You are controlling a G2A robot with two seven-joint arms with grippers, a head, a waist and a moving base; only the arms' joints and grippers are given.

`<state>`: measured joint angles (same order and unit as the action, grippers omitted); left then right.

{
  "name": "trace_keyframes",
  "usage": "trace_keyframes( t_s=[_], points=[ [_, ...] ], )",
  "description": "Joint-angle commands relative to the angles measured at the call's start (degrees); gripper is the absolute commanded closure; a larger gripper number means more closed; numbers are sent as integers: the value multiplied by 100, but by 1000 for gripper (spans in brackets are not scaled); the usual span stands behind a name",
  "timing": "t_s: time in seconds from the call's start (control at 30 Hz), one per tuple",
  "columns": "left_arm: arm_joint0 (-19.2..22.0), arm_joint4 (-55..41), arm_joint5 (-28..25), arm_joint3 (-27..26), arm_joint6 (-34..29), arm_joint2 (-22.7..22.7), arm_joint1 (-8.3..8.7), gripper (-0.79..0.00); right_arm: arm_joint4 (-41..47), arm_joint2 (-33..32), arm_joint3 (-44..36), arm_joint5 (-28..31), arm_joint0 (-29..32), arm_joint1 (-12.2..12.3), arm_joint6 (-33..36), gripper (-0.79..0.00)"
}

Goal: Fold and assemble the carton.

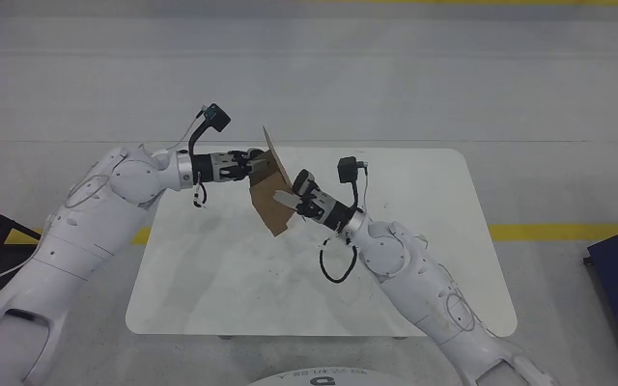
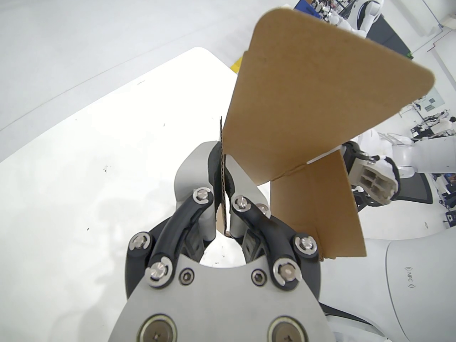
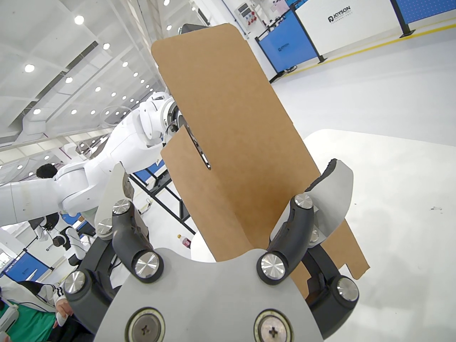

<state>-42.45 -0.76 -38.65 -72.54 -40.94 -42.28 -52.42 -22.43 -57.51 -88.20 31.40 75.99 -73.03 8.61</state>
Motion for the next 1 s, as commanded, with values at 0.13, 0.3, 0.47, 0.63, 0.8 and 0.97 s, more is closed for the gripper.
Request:
trace_keyframes(
  t_s=[0.13,0.3,0.47,0.63,0.8,0.97],
  points=[
    [-23,-21,-1,19,-97,-55,-33,0,1,237,139,-105,-160,-49,324,-785],
    [-59,-111,-82,122,-167,-156,-39,0,92,144,229,-43,-200,-50,252,-785],
    [-123,-278,-233,240,-215,-309,-23,0,-59,-315,162,173,47,30,-179,-785],
    [-194,-449,-423,347,-246,-516,14,0,-320,-787,45,380,382,106,-747,-785],
    [-298,-657,-620,405,-287,-761,71,0,-1462,-1105,-8,-8,651,136,-1641,-785],
    [-419,-1120,-739,359,-508,-946,119,0,-2846,-940,216,-173,736,145,-1982,-757]
  ],
)
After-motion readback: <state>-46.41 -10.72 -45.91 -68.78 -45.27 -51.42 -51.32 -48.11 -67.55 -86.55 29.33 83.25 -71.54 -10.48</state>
